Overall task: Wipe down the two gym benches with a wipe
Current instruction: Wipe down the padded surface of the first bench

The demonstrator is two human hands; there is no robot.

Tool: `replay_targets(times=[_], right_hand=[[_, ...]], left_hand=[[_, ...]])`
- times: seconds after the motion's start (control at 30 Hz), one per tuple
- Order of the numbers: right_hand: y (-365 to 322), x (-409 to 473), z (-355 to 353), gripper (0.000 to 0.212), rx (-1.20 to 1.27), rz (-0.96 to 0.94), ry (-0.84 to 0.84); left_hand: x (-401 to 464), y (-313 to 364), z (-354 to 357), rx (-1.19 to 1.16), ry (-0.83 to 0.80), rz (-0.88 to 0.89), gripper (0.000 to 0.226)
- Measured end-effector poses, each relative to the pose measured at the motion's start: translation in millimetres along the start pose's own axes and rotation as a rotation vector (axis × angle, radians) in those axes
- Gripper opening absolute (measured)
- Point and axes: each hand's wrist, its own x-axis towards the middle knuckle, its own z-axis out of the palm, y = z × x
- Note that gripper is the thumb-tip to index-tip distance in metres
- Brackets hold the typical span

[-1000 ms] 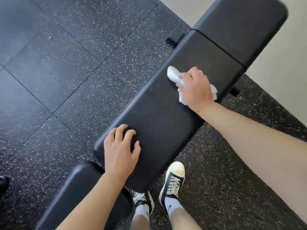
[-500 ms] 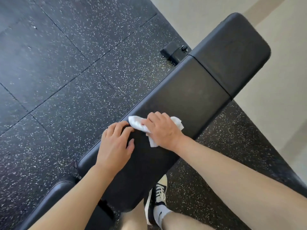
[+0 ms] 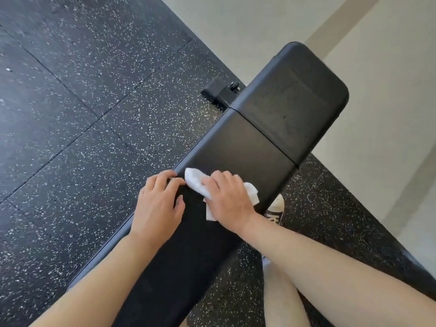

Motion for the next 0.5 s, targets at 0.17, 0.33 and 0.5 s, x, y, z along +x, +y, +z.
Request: replay_targets(times=[0.17,0.33,0.5], right_hand=[[72,18,-20,0.034,-0.011,-0.449,-0.018],[146,57,-37,0.036,0.009,-0.061,0.05],[123,4,-21,0.028,0.097,-0.132,-0.011]], left_hand=[[27,25,0,0.02,-0.022,-0.058,0.032],[64,63,9,0.015,-0.004,-0.097,0.031],[115,94,14,0.011,0.001,-0.131,0.038]])
